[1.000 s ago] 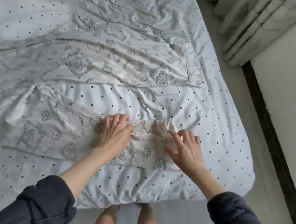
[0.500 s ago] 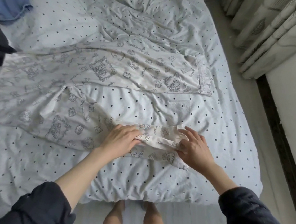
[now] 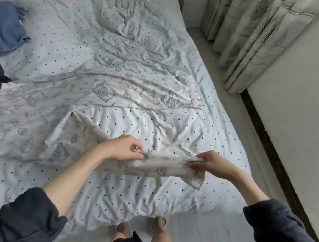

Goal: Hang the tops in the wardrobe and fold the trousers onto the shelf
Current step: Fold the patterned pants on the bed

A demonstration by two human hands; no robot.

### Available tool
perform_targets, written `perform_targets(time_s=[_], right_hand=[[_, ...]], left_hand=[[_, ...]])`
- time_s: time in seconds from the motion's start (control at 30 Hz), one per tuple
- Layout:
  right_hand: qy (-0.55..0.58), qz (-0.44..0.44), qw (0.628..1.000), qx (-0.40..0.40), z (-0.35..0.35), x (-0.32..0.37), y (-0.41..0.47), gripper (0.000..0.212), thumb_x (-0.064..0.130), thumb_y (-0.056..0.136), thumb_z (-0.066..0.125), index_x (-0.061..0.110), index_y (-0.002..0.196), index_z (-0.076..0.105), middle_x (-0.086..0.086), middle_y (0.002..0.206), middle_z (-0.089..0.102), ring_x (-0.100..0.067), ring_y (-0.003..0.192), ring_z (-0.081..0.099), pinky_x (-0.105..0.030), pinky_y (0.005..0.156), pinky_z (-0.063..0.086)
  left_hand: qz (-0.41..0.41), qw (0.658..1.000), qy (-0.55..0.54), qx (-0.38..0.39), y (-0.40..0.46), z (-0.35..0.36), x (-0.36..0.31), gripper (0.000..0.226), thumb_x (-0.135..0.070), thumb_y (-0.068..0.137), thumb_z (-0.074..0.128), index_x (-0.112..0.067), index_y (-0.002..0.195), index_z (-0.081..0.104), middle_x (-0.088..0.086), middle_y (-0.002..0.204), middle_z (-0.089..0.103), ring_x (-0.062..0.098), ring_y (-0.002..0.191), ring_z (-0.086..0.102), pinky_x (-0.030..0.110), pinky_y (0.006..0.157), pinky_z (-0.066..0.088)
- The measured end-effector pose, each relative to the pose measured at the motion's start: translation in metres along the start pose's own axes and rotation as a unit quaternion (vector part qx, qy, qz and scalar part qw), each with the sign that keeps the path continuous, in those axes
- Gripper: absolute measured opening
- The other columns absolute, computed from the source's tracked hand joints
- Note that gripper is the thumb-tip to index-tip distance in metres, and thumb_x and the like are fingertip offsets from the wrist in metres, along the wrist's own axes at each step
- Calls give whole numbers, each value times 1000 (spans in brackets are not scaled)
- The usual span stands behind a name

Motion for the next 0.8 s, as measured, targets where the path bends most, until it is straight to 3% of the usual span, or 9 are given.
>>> perform_targets(time_s=[0.1,0.17,0.27,0.33,0.47,0.6,0.7,0.8], right_hand=[[2,21,1000,19,-7,0,-5,33,34,86,67,9,71,52,2,63,44,-6,54,35,-18,50,27],[-7,26,999,-23,-20,-4,5,29,29,86,68,8,73,54,-2,66,47,-12,57,36,-22,51,29],[7,46,994,-104,-40,-17,33,20,19,87,65,1,79,60,-6,70,51,-16,62,42,-26,54,33],[14,65,988,-142,-52,-26,54,20,15,86,64,3,72,56,-5,65,48,-14,58,39,-25,50,29],[29,73,976,-205,-67,-49,105,33,17,90,60,10,61,44,-3,58,42,-14,52,33,-25,47,24],[28,57,967,-247,-79,-71,157,35,17,96,49,13,62,39,-1,59,41,-16,54,35,-28,48,24],[-11,59,959,-277,-94,-83,187,26,18,95,51,9,71,49,-10,70,54,-24,65,47,-31,53,32],[-7,54,946,-321,-112,-79,205,19,22,95,52,6,89,61,-12,84,61,-26,71,52,-31,54,36]], left_hand=[[6,1000,-4,-4,3,-13,-8,28,-31,86,66,-26,63,51,-10,59,38,4,57,36,22,54,27],[13,999,9,-44,18,-18,-12,30,-30,87,65,-19,63,51,-6,60,41,11,60,39,27,57,28],[16,994,28,-103,49,-19,-15,17,-31,89,62,-18,79,62,-3,70,51,18,73,49,29,64,34],[9,989,50,-138,71,-17,-15,16,-34,91,59,-19,89,65,-5,75,52,17,78,49,31,76,39],[0,973,114,-201,119,-12,-2,25,-41,92,54,-23,104,67,-6,94,69,16,91,59,31,87,30],[-3,970,117,-213,171,-4,11,30,-36,92,55,-23,117,64,0,112,66,18,107,56,34,97,31],[-6,958,111,-264,200,-5,16,31,-36,91,56,-23,117,65,-3,120,64,20,113,52,34,95,27],[-14,940,105,-324,217,-11,17,29,-36,91,55,-22,114,66,-5,115,65,20,108,52,34,92,26]])
Point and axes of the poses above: each hand's wrist, its own y-axis towards the middle knuckle, its own z-axis out of the palm, x = y × z, the point moved 5 cm from there along y, towards the middle knuckle
